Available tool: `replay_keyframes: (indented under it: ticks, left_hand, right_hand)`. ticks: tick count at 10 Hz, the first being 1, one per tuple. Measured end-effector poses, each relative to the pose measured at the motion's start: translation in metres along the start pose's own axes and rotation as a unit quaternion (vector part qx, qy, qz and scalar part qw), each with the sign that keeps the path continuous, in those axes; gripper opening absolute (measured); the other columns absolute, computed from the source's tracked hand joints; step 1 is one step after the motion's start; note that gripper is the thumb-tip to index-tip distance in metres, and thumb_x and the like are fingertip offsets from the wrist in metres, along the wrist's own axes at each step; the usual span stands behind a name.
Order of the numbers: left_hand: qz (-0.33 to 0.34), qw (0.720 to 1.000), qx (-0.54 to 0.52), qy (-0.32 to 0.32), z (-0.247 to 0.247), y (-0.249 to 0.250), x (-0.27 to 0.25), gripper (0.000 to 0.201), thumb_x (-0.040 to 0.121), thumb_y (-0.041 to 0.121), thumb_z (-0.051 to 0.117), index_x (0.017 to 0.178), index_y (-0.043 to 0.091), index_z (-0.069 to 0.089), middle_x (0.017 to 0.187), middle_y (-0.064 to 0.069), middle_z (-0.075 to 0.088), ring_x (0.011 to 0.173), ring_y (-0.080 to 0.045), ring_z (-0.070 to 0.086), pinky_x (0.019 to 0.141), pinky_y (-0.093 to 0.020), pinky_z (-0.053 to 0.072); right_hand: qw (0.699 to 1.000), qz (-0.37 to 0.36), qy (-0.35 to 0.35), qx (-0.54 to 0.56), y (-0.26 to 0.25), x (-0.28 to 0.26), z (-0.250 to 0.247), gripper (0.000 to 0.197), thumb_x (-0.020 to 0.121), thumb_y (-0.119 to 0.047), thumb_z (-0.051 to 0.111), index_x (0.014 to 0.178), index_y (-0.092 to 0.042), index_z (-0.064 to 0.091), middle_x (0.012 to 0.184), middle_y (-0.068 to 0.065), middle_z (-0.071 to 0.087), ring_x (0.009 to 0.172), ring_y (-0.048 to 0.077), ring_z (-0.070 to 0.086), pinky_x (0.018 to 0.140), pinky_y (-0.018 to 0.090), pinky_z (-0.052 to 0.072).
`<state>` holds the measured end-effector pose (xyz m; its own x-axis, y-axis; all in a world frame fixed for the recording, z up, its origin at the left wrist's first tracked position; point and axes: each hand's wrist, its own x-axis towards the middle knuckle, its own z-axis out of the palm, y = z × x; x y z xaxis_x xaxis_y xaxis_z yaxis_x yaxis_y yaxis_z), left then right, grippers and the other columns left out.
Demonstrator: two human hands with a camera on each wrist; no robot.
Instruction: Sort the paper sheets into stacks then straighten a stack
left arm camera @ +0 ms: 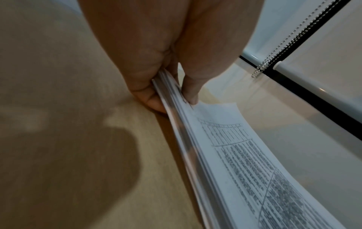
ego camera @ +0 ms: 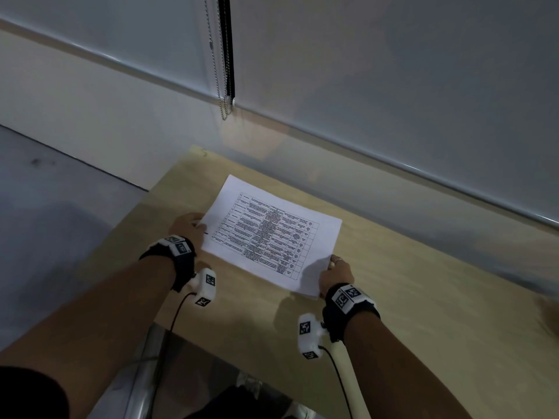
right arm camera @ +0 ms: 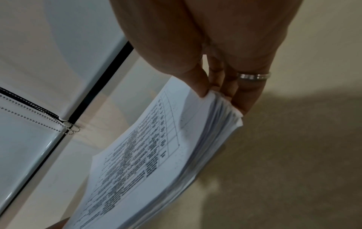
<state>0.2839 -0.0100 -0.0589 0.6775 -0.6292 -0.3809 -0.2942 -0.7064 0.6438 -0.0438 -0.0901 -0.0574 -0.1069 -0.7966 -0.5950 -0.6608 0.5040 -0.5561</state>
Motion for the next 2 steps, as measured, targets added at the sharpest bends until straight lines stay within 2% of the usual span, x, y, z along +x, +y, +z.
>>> replay_keyframes:
  ticks: [1,2]
  left_hand:
    - [0.003,1.000,-0.005,-0.003,0.004,-0.006,0.000,0.034,0.093,0.014,0.060,0.126,0.007,0.064,0.120,-0.016,0.069,0.108,-0.034,0.064,0.094,-0.036,0.047]
    - [0.006,1.000,-0.007,0.015,-0.001,0.001,-0.001,0.042,0.094,0.024,0.061,0.133,0.010,0.059,0.131,-0.015,0.064,0.118,-0.034,0.060,0.103,-0.038,0.045]
  right_hand:
    - [0.998,-0.039,-0.025,-0.037,0.002,0.000,-0.005,0.048,0.089,-0.002,0.046,0.134,-0.015,0.055,0.129,0.016,0.062,0.112,0.034,0.061,0.090,0.036,0.050]
    - [0.992,-0.083,-0.035,-0.087,-0.010,-0.018,-0.025,0.027,0.091,-0.006,0.047,0.115,-0.004,0.059,0.118,0.020,0.065,0.103,0.032,0.062,0.081,0.032,0.048]
